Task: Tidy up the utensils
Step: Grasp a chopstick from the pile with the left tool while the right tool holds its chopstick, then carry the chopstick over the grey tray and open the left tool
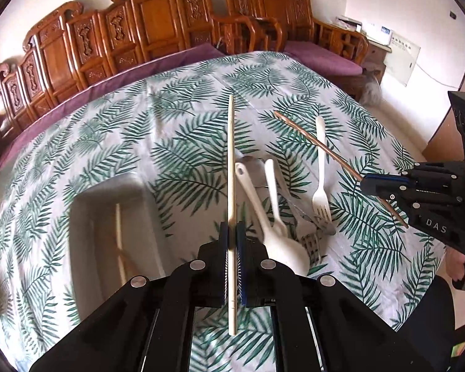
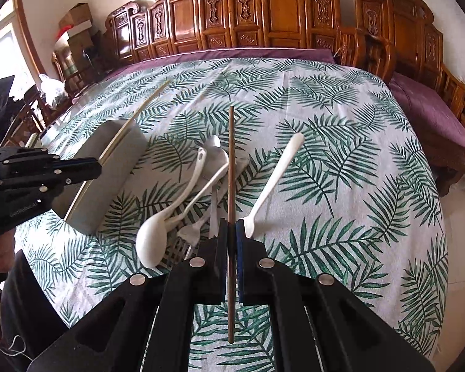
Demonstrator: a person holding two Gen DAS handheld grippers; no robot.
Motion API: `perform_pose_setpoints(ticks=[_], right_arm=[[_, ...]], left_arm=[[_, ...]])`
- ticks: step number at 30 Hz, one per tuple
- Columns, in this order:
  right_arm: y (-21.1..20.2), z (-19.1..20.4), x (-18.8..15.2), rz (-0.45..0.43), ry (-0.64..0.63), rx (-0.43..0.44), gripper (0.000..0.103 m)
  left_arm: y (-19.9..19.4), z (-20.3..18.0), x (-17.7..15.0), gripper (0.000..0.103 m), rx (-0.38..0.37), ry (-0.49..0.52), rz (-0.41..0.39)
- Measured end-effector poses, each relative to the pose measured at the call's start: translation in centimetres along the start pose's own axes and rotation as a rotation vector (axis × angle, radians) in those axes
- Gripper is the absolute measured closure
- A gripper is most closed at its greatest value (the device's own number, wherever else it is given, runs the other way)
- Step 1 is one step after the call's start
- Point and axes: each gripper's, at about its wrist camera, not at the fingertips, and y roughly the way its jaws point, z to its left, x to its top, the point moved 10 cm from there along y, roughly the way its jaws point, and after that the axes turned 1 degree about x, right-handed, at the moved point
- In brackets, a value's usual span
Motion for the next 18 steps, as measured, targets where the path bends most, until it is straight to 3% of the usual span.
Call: perform_pose_setpoints(ticks=[18], right_arm=[[-1.3,5.6,1.0,-0.025,-0.093,0.032,0.097]], left_arm=[[-1.9,9.6,-3.8,0.098,0.081,-0.104,0.012]])
